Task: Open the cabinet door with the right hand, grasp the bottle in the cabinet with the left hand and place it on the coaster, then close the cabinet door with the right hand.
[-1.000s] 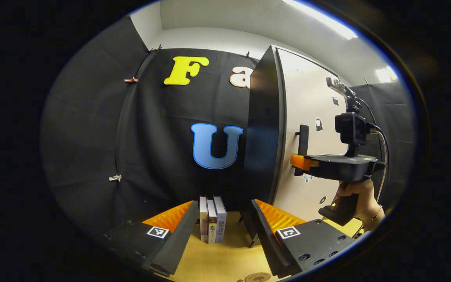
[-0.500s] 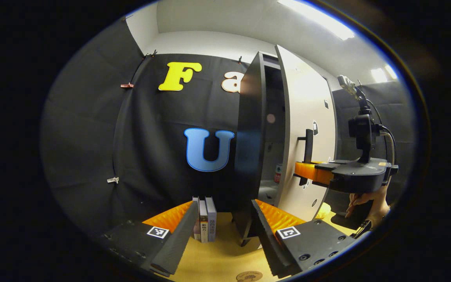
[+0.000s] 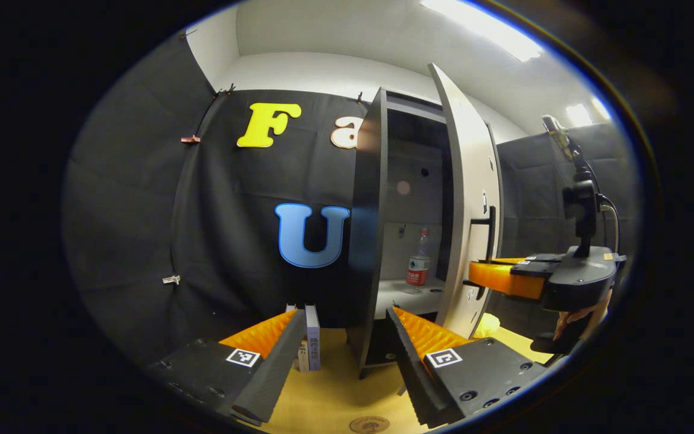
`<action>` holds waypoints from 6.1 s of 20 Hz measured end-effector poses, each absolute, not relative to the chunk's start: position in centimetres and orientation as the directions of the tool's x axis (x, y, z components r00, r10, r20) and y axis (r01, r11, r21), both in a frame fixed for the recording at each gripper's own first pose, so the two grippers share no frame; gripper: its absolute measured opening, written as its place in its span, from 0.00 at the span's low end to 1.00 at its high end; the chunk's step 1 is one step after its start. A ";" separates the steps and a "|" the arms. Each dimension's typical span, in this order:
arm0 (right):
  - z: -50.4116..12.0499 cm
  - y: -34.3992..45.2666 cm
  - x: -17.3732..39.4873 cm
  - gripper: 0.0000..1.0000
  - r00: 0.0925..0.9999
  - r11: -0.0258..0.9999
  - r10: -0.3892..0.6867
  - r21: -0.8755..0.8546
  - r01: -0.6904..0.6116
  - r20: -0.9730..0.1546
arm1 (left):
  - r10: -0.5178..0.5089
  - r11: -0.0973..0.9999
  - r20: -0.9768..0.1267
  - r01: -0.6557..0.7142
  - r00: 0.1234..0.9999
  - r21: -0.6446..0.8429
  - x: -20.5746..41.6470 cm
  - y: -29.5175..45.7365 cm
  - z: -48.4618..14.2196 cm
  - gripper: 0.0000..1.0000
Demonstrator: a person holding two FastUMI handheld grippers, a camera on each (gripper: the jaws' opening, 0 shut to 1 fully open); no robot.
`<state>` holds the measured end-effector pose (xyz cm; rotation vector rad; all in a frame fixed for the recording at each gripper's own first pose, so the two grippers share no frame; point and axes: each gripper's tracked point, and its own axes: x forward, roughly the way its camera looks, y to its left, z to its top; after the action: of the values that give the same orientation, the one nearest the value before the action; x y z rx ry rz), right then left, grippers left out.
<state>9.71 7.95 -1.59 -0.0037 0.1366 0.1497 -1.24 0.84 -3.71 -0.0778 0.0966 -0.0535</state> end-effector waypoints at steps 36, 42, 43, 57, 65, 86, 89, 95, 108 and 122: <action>-0.4 -18.2 -1.5 0.05 0.980 0.990 -0.132 0.027 0.138 -0.146 | -0.379 0.925 -0.017 0.379 0.925 0.008 13.8 -20.5 -2.8 0.84; -1.7 -22.1 -3.8 0.05 0.968 0.986 -0.153 0.028 0.162 -0.198 | -0.308 0.951 -0.036 0.308 0.951 0.018 21.7 -21.7 -4.4 0.84; -1.8 -22.7 -4.5 0.05 0.966 0.983 -0.165 0.043 0.177 -0.200 | -0.288 0.957 -0.031 0.289 0.957 0.033 22.9 -21.5 -4.5 0.84; -1.0 -40.2 -8.3 0.92 0.739 0.743 -0.669 -0.051 0.667 -0.081 | -0.170 0.983 -0.043 0.172 0.984 0.058 36.3 -21.7 -7.8 0.82; 0.9 -42.9 -5.0 1.00 0.726 0.724 -0.688 -0.058 0.687 0.005 | -0.152 0.985 -0.068 0.156 0.986 0.068 40.9 -22.7 -9.6 0.83; 2.6 -33.1 -9.2 0.97 0.813 0.810 -0.582 -0.075 0.581 0.009 | -0.299 0.953 -0.036 0.300 0.954 0.032 26.4 -19.0 -5.5 0.78; 2.9 -29.4 -10.6 0.97 0.835 0.831 -0.550 -0.088 0.549 0.009 | -0.340 0.940 -0.061 0.341 0.938 0.007 22.1 -17.6 -6.1 0.78; 2.2 -22.8 -12.8 0.97 0.874 0.868 -0.486 -0.127 0.480 -0.011 | -0.377 0.926 -0.074 0.378 0.923 0.006 14.9 -14.5 -6.6 0.80; -0.8 -11.3 -5.7 0.98 0.997 0.992 0.070 0.109 -0.067 -0.028 | -0.134 0.991 -0.134 0.132 0.982 -0.026 2.4 -7.6 -13.1 0.78; -16.2 -8.4 -3.1 0.98 0.972 0.983 0.148 -0.078 -0.165 -0.182 | -0.038 0.999 -0.175 0.043 0.984 0.026 -1.6 -7.2 -32.1 0.78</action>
<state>-3.12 -8.36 -16.17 -0.0933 0.1769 0.1582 -1.56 -7.21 -32.06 0.0295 0.1750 -0.0411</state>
